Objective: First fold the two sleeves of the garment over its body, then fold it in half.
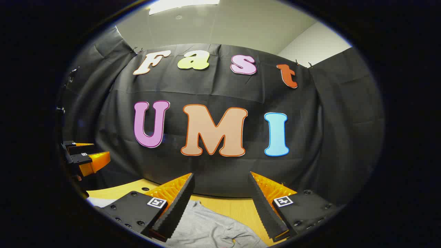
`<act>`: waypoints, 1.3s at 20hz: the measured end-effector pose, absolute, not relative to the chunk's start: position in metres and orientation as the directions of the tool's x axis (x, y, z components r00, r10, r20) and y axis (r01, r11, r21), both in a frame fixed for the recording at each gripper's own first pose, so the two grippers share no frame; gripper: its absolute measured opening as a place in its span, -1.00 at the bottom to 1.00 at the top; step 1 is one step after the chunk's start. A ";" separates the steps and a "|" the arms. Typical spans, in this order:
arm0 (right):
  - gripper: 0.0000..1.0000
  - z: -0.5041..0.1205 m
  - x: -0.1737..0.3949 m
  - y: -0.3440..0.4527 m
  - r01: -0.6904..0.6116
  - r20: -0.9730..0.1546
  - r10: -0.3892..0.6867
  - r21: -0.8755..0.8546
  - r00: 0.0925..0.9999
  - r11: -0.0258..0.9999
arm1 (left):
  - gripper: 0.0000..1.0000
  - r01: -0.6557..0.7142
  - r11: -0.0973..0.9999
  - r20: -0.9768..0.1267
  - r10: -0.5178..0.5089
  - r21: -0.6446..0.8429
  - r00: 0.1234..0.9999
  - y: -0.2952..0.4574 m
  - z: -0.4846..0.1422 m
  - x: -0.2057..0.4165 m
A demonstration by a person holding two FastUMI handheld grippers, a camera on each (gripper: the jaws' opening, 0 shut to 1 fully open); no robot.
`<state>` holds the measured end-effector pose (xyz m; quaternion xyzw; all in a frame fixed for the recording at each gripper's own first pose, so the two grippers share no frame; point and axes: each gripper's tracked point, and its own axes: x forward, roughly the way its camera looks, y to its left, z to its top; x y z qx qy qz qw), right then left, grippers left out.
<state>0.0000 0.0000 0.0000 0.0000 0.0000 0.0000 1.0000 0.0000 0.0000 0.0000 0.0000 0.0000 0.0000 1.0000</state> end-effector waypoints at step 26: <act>0.94 -0.014 -0.018 -0.025 0.019 -0.030 -0.020 -0.043 0.999 0.999 | 0.86 0.048 0.999 0.000 -0.048 -0.001 0.999 -0.019 -0.002 -0.010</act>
